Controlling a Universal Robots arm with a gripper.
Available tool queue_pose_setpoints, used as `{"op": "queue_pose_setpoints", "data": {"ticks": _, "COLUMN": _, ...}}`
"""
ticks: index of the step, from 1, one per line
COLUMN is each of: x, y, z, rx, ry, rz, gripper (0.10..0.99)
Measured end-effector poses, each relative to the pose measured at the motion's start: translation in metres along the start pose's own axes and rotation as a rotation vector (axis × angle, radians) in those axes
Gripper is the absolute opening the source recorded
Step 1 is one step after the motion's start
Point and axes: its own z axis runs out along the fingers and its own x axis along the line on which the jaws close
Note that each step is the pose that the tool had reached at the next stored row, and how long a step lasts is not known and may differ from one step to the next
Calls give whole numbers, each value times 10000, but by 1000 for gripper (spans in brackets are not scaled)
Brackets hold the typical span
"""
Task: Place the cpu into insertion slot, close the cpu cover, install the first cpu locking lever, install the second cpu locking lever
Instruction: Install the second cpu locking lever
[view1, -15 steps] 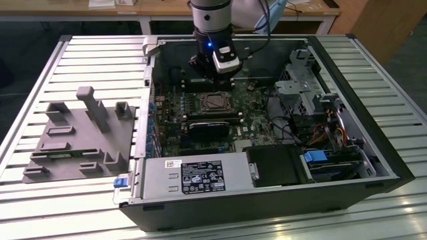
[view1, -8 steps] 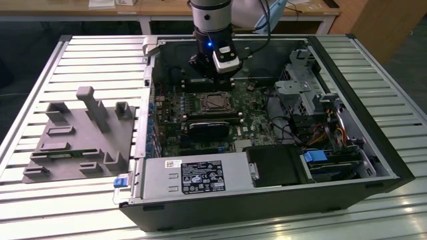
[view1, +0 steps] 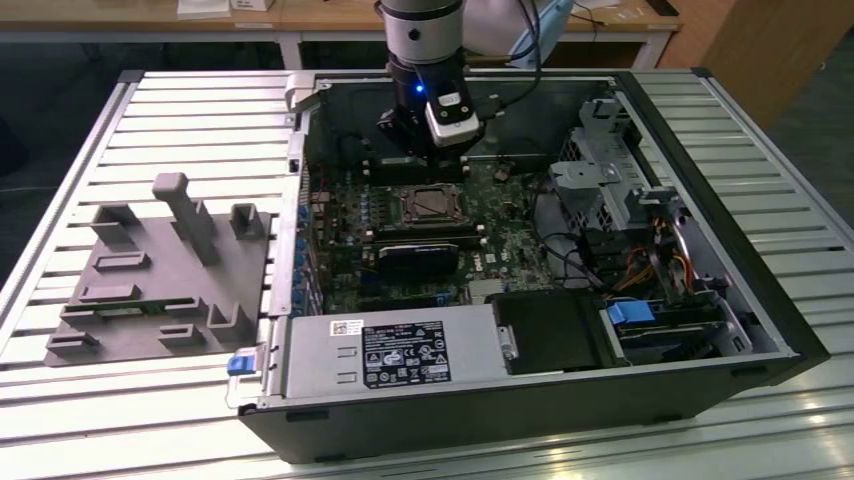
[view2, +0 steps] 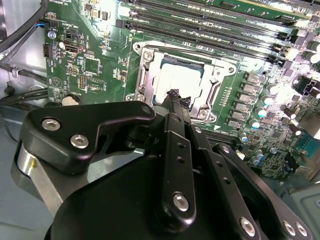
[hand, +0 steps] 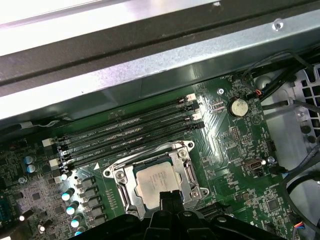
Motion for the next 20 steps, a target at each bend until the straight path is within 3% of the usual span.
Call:
{"op": "queue_pose_setpoints", "data": {"ticks": 9, "x": -13, "y": -35, "z": 0, "rx": -1, "ry": 0, "rz": -1, "gripper": 102}}
{"op": "queue_pose_setpoints", "data": {"ticks": 20, "x": -85, "y": -244, "z": 3, "rx": -1, "ry": 0, "rz": 0, "gripper": 102}}
